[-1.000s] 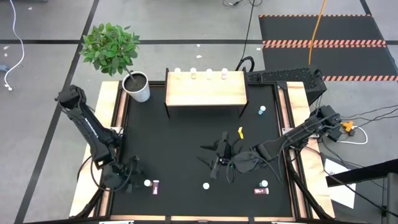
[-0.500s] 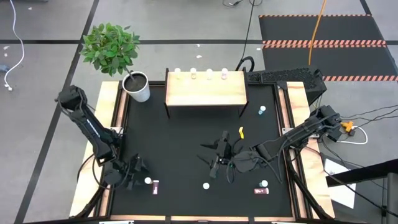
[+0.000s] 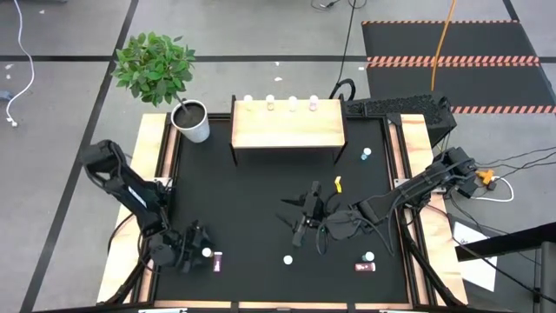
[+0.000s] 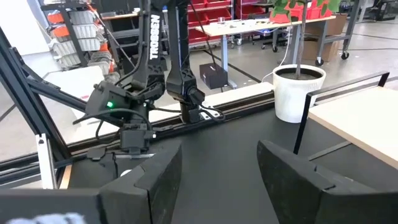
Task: Pick and place medicine bottles onto shelf by color
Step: Put the bottom yellow pill bottle on the shelf aligned with the other yellow pill bottle
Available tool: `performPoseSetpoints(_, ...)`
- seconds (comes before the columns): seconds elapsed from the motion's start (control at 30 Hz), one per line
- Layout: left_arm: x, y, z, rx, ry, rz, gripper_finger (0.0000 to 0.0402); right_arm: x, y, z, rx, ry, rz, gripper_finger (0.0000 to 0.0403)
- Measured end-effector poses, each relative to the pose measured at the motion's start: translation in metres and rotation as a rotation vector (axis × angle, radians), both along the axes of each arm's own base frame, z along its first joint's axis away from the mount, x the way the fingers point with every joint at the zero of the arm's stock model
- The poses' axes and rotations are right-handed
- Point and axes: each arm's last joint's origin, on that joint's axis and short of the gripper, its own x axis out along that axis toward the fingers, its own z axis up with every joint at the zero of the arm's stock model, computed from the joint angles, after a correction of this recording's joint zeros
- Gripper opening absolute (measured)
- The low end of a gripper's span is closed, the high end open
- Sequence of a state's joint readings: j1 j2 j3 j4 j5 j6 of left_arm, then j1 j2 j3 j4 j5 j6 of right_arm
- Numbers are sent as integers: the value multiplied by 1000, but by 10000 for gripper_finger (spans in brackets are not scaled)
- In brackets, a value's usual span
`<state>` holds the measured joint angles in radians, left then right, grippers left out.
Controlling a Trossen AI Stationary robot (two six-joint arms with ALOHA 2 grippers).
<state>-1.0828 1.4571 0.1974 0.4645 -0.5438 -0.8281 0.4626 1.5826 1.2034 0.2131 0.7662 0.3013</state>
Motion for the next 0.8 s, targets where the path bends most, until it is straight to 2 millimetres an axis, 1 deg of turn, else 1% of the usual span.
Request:
performPoseSetpoints(0.1, 2, -3, -3, -14, -12, 0, 289, 1, -2, 0, -2, 1, -4, 190)
performPoseSetpoints(0.27, 2, -3, -6, -11, -5, 6, 214, 2, -4, 1, -5, -3, -8, 166)
performPoseSetpoints(0.37, 2, -3, -6, -14, -1, 7, 182, 2, -4, 2, -9, -10, -7, 156)
performPoseSetpoints(0.5, 2, -3, -6, -28, 2, 15, 158, 2, -4, 3, -5, -26, -5, 149)
performPoseSetpoints(0.6, 3, -3, -3, -76, 8, 32, 146, 3, -4, 5, -6, -38, -3, 149)
performPoseSetpoints(0.7, 5, -4, 2, -133, 23, 36, 132, 3, -3, 5, -7, -37, -1, 149)
performPoseSetpoints(0.8, 9, -5, 12, -177, 14, 19, 115, 3, -3, 5, -3, -44, 1, 149)
